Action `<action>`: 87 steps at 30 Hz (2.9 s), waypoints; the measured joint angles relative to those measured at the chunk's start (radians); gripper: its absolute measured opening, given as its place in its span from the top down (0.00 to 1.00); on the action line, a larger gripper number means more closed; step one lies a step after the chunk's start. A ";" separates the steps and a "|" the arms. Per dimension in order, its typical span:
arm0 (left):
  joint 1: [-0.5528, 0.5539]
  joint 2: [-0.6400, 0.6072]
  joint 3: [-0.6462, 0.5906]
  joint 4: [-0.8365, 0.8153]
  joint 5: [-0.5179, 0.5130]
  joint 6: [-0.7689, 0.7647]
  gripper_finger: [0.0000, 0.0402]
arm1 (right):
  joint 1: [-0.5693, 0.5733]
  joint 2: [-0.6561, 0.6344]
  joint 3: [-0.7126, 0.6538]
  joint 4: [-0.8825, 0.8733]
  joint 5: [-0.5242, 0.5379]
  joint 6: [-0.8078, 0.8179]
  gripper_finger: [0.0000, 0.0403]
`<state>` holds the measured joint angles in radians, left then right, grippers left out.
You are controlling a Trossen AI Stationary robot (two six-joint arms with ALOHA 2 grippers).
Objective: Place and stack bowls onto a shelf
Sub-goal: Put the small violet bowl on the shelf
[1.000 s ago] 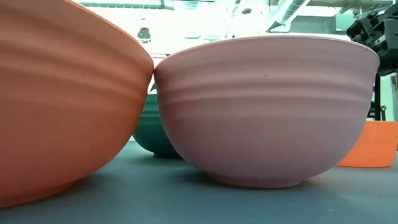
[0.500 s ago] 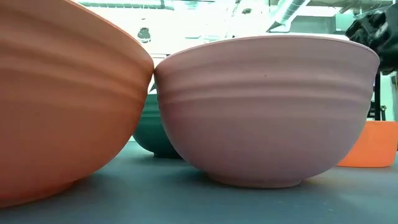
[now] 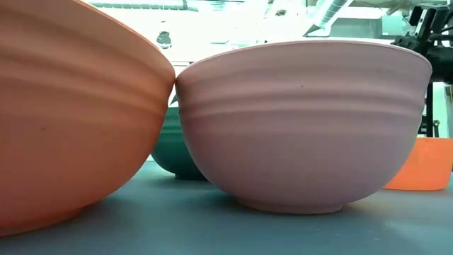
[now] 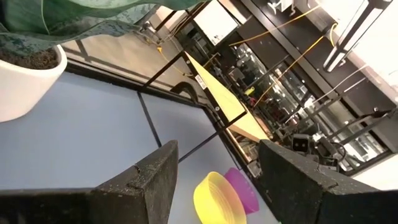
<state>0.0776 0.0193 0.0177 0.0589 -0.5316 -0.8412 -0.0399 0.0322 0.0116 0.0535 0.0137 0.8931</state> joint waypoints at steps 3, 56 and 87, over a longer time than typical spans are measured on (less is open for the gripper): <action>0.000 0.000 0.000 0.000 0.000 0.006 0.48 | 0.000 0.000 0.001 0.063 -0.087 0.023 0.67; 0.000 0.000 0.001 -0.008 0.140 0.013 0.48 | 0.311 1.014 0.803 -0.663 -0.009 -0.228 0.67; 0.000 0.000 0.001 -0.008 0.142 0.074 0.48 | 0.173 1.378 0.909 -0.762 0.167 -0.950 0.49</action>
<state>0.0776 0.0196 0.0189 0.0507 -0.3893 -0.7670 0.1327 1.4099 0.9211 -0.7084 0.1808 -0.0568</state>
